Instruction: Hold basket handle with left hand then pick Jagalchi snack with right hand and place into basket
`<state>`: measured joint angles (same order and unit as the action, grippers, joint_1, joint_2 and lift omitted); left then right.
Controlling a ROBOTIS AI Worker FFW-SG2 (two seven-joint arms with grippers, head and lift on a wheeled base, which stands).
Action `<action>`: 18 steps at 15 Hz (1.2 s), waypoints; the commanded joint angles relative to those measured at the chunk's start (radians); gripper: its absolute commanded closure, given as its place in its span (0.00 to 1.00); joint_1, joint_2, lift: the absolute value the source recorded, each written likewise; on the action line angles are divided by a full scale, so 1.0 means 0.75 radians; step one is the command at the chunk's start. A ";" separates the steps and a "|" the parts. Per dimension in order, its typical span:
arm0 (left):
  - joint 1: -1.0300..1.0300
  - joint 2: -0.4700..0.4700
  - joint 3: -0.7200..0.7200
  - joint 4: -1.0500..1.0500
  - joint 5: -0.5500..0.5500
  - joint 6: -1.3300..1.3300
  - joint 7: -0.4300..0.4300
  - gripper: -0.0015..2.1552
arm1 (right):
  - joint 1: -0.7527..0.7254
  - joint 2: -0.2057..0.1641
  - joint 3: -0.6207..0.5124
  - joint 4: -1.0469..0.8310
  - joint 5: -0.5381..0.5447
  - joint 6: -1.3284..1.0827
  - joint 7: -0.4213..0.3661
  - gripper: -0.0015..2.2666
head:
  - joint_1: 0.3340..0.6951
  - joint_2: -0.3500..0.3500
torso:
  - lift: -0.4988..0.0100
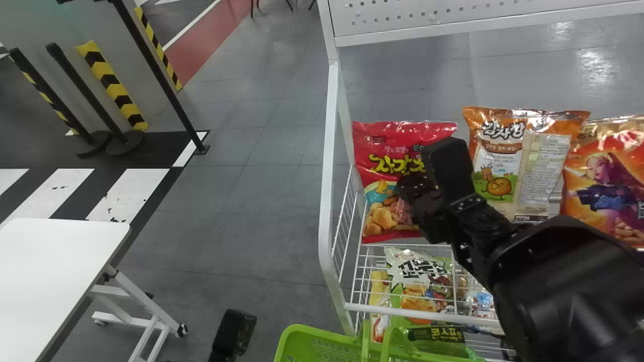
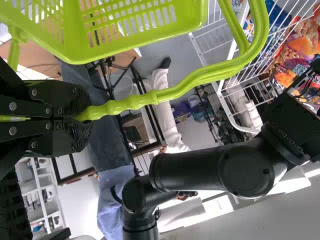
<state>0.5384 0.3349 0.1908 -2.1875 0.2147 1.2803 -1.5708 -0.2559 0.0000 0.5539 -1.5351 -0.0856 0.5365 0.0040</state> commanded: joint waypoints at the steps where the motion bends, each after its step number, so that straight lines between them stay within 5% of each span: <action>1: 0.000 -0.001 -0.001 0.000 0.000 0.006 -0.013 1.00 | 0.043 0.001 -0.014 -0.056 0.002 0.000 0.001 0.99 | 1.00 0.95 | 0.96; 18: -0.016 0.001 -0.003 0.016 0.014 0.014 -0.013 1.00 | 0.286 0.001 -0.117 -0.794 0.002 0.654 0.042 0.99 | 1.00 0.94 | 0.96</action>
<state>0.5264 0.3359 0.1887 -2.1764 0.2233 1.2881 -1.5708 -0.0510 0.0000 0.4689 -2.0769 -0.0851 0.9612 0.0353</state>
